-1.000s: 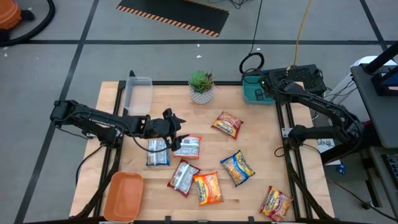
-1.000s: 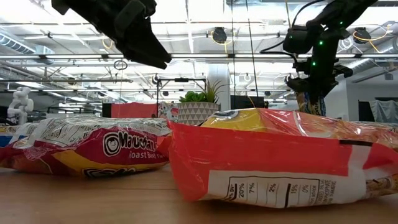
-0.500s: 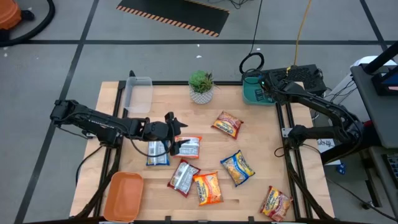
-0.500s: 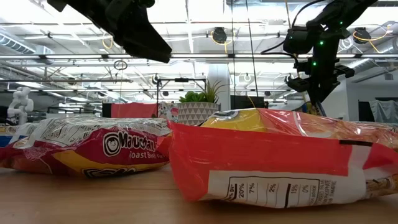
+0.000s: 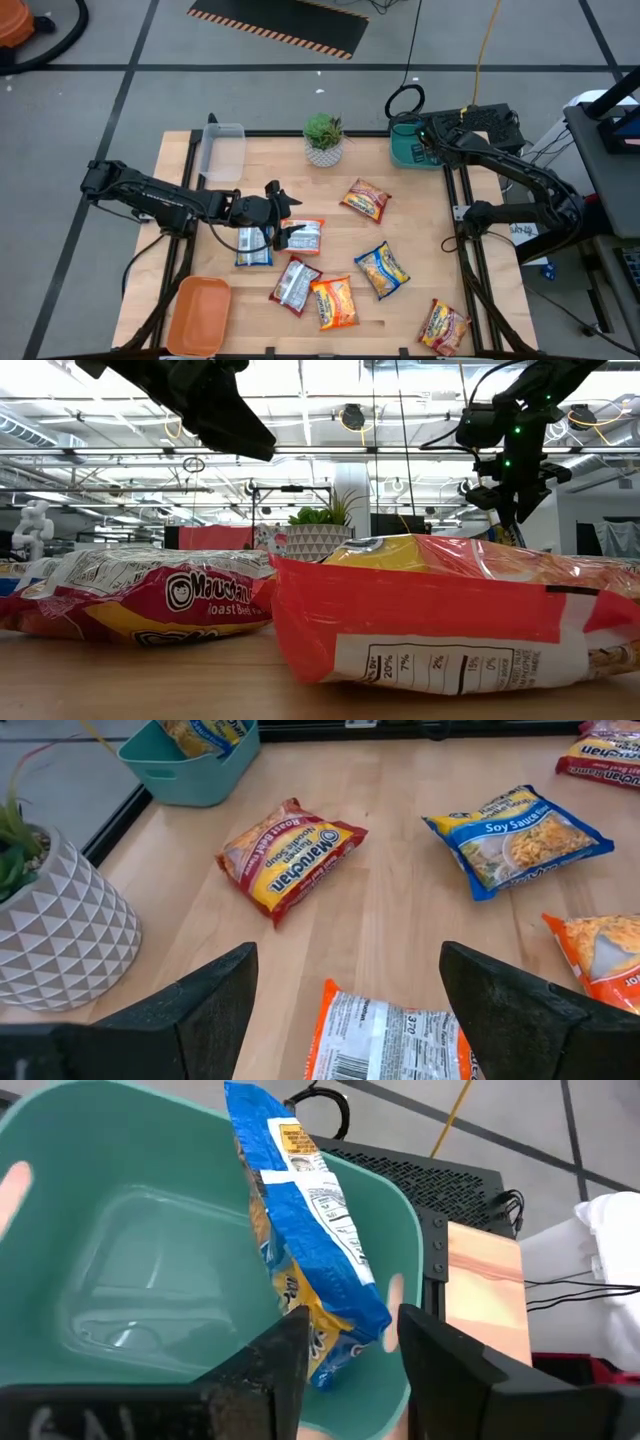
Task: Sort Maruchan noodles
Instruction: Put the top right blue noodle pack into the green bin, then put the right blue noodle pack into the green bin
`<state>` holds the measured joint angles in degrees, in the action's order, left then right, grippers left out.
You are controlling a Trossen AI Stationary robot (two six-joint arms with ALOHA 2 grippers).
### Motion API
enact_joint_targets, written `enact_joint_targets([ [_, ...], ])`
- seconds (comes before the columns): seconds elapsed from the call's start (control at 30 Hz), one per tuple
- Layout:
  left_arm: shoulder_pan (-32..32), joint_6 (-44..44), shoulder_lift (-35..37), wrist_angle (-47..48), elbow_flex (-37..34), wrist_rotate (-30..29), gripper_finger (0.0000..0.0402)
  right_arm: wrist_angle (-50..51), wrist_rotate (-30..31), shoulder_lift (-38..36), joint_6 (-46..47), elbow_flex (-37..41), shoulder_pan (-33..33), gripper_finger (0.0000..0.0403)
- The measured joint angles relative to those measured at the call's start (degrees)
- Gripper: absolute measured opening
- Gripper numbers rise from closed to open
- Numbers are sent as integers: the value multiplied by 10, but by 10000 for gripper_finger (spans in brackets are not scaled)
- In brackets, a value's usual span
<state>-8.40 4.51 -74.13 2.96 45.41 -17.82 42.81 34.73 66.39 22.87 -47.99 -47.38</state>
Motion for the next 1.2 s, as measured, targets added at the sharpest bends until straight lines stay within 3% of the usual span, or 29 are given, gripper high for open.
enact_joint_targets([
  [0.5,0,5,0,0,0,0,317,24,90,18,-38,0,14,138],
  [0.77,0,9,0,0,0,0,317,80,89,16,-10,-36,22,140],
  [0.93,1,16,0,0,0,0,317,177,92,-4,12,-117,32,166],
  [1.07,1,16,0,-1,0,0,317,200,90,-33,2,-158,45,190],
  [1.2,1,17,0,-1,0,0,317,194,34,-72,7,-151,69,204],
])
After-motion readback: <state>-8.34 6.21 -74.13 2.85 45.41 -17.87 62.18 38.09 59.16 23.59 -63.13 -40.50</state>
